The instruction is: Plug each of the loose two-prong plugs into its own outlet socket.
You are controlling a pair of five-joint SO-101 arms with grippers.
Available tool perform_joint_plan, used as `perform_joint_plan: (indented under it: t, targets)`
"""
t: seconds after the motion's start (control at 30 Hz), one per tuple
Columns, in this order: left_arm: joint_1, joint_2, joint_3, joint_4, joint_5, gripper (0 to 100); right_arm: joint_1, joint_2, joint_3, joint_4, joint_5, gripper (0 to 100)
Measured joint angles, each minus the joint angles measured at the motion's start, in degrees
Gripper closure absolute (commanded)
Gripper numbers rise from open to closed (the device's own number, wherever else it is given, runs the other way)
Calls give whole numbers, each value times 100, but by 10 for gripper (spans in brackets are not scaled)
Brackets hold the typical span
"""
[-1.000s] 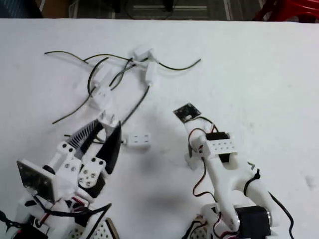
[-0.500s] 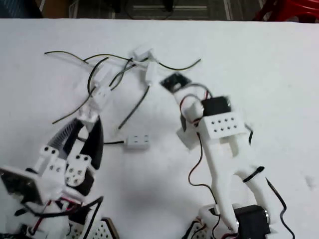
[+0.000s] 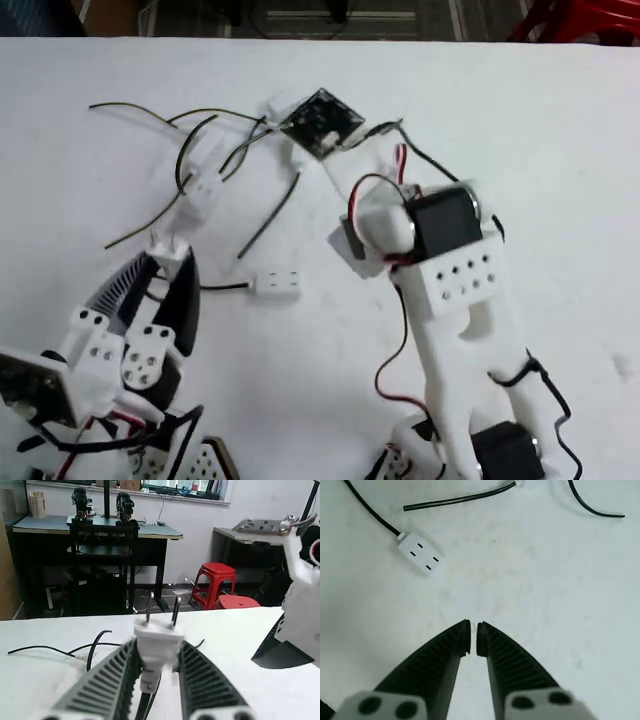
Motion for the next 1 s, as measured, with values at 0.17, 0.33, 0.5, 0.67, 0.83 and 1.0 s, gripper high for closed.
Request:
perform_joint_plan:
  t: [0.17, 0.33, 0.5, 0.67, 0.83, 1.0]
  targets:
    - [-53, 0, -141, 246, 0, 977, -26, -193, 0, 0, 0, 974]
    - [-53, 0, -149, 334, 0, 977, -26, -352, 0, 0, 0, 974]
    - [-53, 0, -448, 712, 0, 977, -35, -484, 0, 0, 0, 974]
    - [-53, 0, -747, 1046, -264, 977, -35, -484, 0, 0, 0, 974]
    - [-53, 0, -686, 1020, -264, 977, -35, -484, 0, 0, 0, 974]
    - [-53, -9, 413, -123, 264, 977, -70, -484, 0, 0, 0, 974]
